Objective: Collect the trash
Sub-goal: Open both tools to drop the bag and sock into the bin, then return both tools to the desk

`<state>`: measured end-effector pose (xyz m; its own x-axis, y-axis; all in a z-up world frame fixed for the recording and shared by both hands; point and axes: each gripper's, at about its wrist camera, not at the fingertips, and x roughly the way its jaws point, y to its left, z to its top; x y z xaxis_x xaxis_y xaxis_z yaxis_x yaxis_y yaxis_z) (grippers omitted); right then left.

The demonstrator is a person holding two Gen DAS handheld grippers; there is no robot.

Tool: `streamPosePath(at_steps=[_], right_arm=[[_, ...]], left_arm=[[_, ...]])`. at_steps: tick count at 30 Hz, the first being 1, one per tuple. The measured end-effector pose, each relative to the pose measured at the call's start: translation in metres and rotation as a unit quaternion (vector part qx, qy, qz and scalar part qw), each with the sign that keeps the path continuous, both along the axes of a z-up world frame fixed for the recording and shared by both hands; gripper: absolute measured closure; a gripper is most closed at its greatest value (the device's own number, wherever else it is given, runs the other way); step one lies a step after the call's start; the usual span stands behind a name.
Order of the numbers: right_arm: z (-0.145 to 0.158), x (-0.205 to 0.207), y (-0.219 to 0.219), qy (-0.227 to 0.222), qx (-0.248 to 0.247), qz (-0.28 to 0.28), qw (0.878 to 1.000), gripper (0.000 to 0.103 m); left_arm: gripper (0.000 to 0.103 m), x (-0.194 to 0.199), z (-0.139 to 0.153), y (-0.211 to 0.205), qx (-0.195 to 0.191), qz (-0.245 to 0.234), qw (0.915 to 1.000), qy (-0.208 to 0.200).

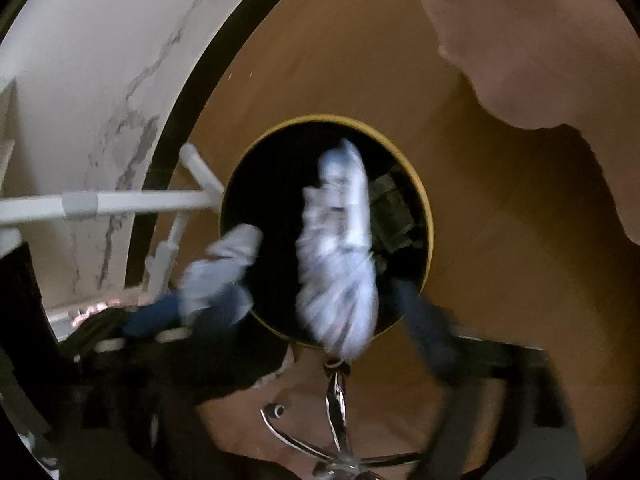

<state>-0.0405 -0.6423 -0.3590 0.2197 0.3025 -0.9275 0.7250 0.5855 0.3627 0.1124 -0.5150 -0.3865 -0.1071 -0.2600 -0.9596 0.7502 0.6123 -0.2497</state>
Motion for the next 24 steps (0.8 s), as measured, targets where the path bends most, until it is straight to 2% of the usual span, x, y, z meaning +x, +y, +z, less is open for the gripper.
streamPosePath(at_steps=[1,4,7,9,11,13,15,17,20,23,24], right_arm=[[0.003,-0.004,-0.005,-0.004,-0.004,-0.008,1.000,0.012],[0.023,-0.020,-0.022,-0.020,-0.012,-0.052,0.998,0.012],[0.072,-0.041,-0.041,-0.047,-0.082,-0.097,0.991,0.012],[0.114,-0.054,-0.049,-0.063,-0.148,-0.120,0.980,0.012],[0.161,-0.069,-0.055,-0.091,-0.217,-0.149,0.960,0.007],[0.211,-0.082,-0.054,-0.123,-0.296,-0.177,0.930,0.007],[0.248,-0.085,-0.046,-0.148,-0.342,-0.185,0.909,0.007],[0.279,-0.079,-0.031,-0.182,-0.366,-0.169,0.897,0.007],[0.316,-0.052,0.013,-0.225,-0.399,-0.107,0.883,0.007],[0.339,-0.007,0.068,-0.258,-0.418,-0.004,0.871,0.007],[0.345,0.019,0.094,-0.267,-0.417,0.050,0.867,0.007]], left_arm=[[0.006,-0.002,0.002,0.000,-0.010,0.003,0.9999,-0.012],[0.006,-0.013,0.001,-0.001,-0.017,-0.012,0.9997,0.013],[0.006,-0.039,0.025,-0.007,-0.049,-0.041,0.9979,0.012],[0.006,-0.063,0.061,-0.011,-0.096,-0.076,0.9923,-0.020],[0.006,-0.092,0.110,-0.012,-0.151,-0.131,0.9778,-0.062],[0.006,-0.118,0.169,0.001,-0.207,-0.191,0.9550,-0.093],[0.006,-0.125,0.223,0.029,-0.253,-0.205,0.9373,-0.124],[0.006,-0.112,0.268,0.066,-0.291,-0.182,0.9284,-0.143],[0.006,-0.067,0.320,0.143,-0.309,-0.104,0.9286,-0.177],[0.006,-0.012,0.353,0.235,-0.286,0.009,0.9259,-0.247],[0.006,0.009,0.359,0.271,-0.259,0.059,0.9214,-0.284]])
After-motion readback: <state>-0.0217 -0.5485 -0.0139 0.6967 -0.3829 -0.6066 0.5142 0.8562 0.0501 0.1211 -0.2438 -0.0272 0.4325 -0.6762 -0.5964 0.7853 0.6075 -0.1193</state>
